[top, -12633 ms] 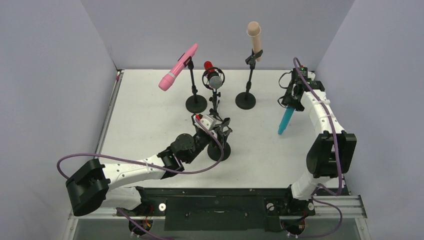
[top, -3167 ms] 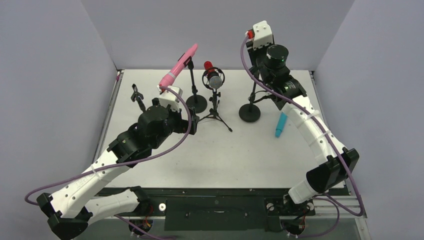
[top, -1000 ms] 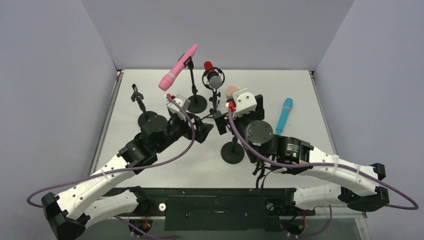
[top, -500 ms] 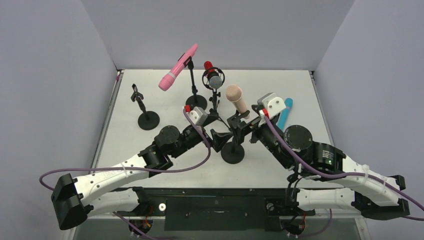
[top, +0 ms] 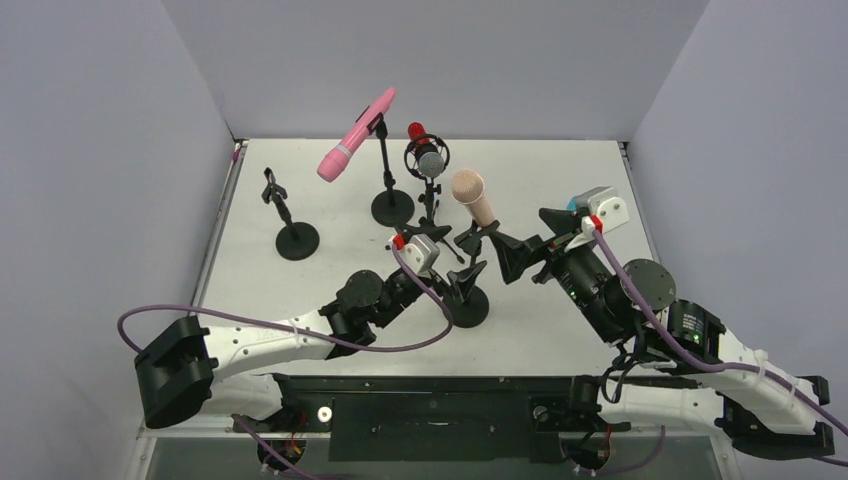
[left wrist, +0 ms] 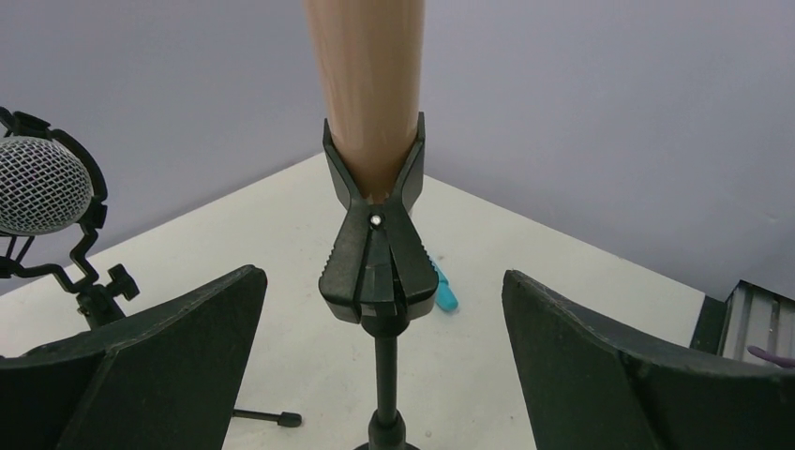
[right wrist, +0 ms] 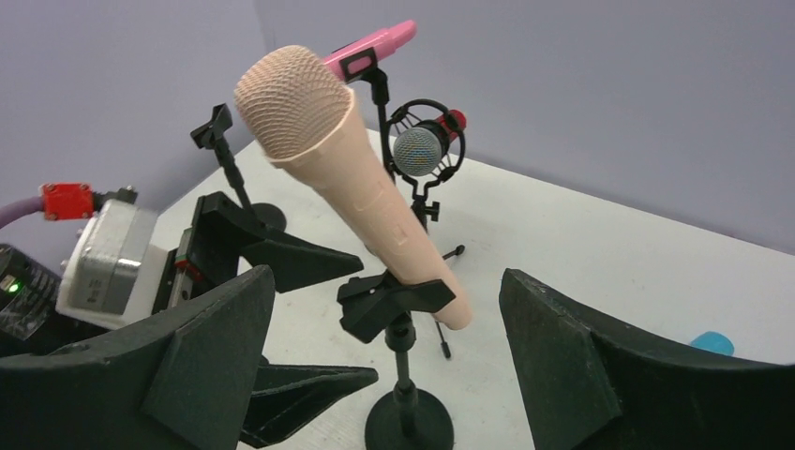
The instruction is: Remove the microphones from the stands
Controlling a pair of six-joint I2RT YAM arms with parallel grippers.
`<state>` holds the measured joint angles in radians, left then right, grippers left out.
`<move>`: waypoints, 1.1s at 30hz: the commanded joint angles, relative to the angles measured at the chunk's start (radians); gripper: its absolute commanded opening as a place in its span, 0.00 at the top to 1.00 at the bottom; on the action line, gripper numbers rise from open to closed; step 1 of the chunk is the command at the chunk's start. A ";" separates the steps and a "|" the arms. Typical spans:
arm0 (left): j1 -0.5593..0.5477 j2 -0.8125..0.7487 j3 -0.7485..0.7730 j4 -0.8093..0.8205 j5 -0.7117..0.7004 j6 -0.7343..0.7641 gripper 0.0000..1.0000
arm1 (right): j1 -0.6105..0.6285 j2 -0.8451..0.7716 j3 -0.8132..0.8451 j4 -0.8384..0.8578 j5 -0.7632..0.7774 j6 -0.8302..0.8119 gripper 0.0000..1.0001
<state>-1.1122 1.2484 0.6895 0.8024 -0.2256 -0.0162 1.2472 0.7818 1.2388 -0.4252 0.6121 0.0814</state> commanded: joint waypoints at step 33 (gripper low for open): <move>-0.005 0.087 0.019 0.186 -0.027 0.023 0.11 | -0.547 0.191 -0.023 0.283 -0.898 -0.030 0.34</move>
<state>-1.1130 1.3277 0.6891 0.9665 -0.2569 0.0124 0.6872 0.9817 1.1793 -0.2207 -0.2790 0.0608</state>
